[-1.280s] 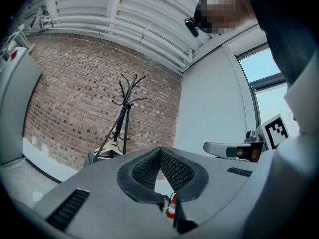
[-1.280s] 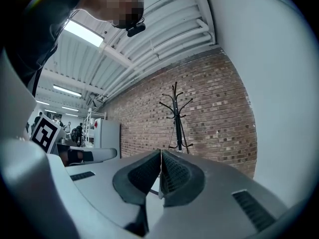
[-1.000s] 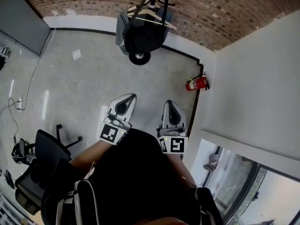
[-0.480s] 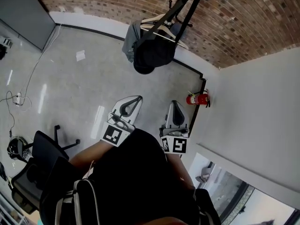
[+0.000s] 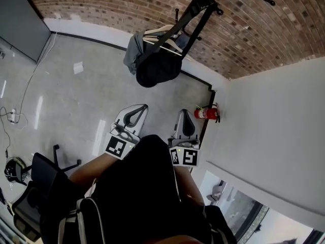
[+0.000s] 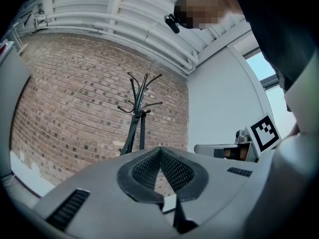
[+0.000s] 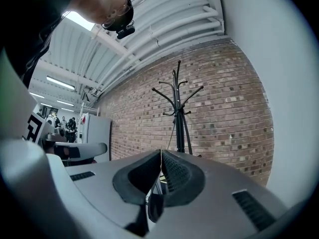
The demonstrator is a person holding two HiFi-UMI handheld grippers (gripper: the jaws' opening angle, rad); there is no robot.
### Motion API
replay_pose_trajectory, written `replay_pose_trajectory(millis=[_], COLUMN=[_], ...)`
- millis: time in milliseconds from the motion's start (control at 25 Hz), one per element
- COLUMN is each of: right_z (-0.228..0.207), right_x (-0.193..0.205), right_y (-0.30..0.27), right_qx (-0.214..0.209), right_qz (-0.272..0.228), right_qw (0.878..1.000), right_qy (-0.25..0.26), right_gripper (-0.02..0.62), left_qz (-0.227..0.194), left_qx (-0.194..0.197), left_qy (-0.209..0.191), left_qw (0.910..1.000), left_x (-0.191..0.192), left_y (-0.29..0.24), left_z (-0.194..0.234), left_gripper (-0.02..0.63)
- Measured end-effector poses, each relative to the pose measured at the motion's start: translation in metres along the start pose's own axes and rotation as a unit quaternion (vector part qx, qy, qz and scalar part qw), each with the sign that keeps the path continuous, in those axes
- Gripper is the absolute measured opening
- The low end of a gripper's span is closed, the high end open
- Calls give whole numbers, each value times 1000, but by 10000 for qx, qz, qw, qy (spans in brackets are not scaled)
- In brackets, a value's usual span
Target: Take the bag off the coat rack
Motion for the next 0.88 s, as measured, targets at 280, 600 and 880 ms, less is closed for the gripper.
replay_pose_trajectory(millis=[280, 600, 880], right_z=[-39, -86, -117], right_x=[6, -6, -7], right_y=[-16, -59, -106], right_qx=[-67, -381, -647], right_qz=[-26, -196, -264], right_qw=[9998, 9989, 9976], right_qy=[-160, 191, 7], right_gripper=[20, 20, 23], left_qz=[-22, 102, 9], left_qx=[-72, -540, -770], left_qy=[-82, -298, -206], left_qw=[9999, 9980, 9968], left_x=[-4, -6, -1], left_y=[-42, -100, -153], left_z=[-8, -1, 28], left_gripper=[18, 18, 21])
Point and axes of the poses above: the fingertips, and each gripper's own axes: y backward along the fingers, z to its left, x out of its underside, the point moved 7 cm from there along y, backward along the fingers, and after that the axes turned 3 degrees about x, right-handed, at the moved point
